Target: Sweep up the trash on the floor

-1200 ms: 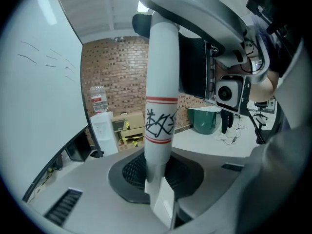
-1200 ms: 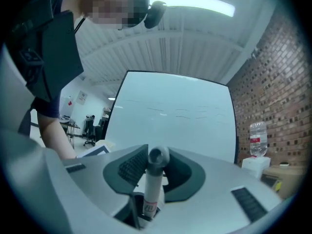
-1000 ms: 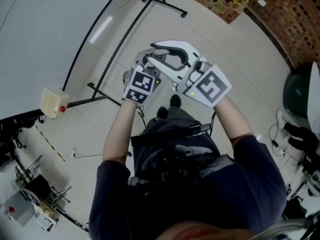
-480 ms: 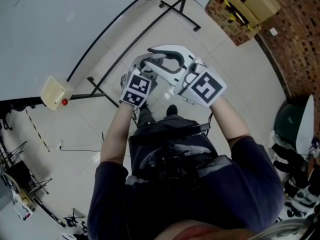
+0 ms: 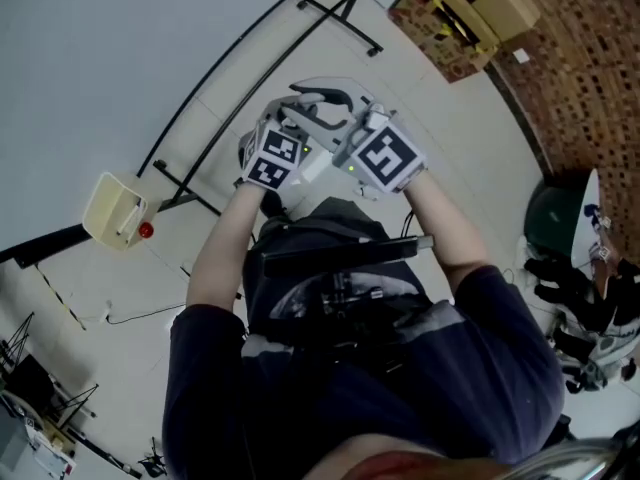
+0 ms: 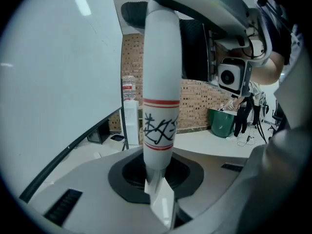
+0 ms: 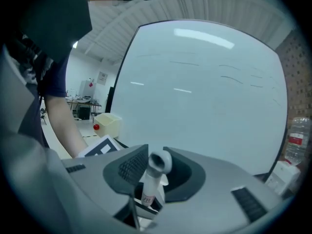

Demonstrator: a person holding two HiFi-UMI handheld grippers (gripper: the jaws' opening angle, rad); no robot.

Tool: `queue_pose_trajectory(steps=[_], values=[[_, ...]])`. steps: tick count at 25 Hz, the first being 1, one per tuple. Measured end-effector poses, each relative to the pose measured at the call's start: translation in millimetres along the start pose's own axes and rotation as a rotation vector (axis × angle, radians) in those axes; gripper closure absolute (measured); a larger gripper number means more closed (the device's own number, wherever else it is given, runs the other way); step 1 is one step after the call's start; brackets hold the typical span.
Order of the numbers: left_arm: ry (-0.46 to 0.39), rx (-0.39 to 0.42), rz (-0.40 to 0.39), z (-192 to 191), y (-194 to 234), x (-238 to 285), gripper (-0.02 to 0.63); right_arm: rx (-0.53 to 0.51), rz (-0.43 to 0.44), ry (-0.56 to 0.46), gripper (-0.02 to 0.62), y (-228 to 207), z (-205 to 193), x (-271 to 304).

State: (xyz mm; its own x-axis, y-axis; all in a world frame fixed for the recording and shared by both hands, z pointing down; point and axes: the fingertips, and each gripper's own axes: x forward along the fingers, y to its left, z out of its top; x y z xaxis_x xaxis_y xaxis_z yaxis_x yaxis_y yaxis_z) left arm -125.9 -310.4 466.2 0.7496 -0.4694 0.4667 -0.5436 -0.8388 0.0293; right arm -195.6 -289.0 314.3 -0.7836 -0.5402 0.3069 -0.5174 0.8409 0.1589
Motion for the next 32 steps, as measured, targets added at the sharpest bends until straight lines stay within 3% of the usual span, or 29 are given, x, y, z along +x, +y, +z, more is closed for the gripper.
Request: queue_pose_trajectory(steps=[8, 16, 27, 32], values=[[0.040, -0.035, -0.013, -21.1, 31.7, 3.6, 0.561, -0.029, 0.042, 0.026, 0.486, 3.0, -6.5, 45.2], [0.082, -0.104, 0.070, -52.2, 68.5, 12.4, 0.561, -0.009, 0.135, 0.019, 0.486, -4.0, -28.8, 80.6], [0.166, -0.195, 0.206, -113.6, 111.6, 27.9, 0.561, -0.027, 0.262, 0.155, 0.486, -6.7, -82.0, 127.1], [0.131, -0.247, 0.261, -134.7, 133.6, 17.6, 0.561, -0.025, 0.285, 0.177, 0.487, 3.2, -88.7, 158.6]])
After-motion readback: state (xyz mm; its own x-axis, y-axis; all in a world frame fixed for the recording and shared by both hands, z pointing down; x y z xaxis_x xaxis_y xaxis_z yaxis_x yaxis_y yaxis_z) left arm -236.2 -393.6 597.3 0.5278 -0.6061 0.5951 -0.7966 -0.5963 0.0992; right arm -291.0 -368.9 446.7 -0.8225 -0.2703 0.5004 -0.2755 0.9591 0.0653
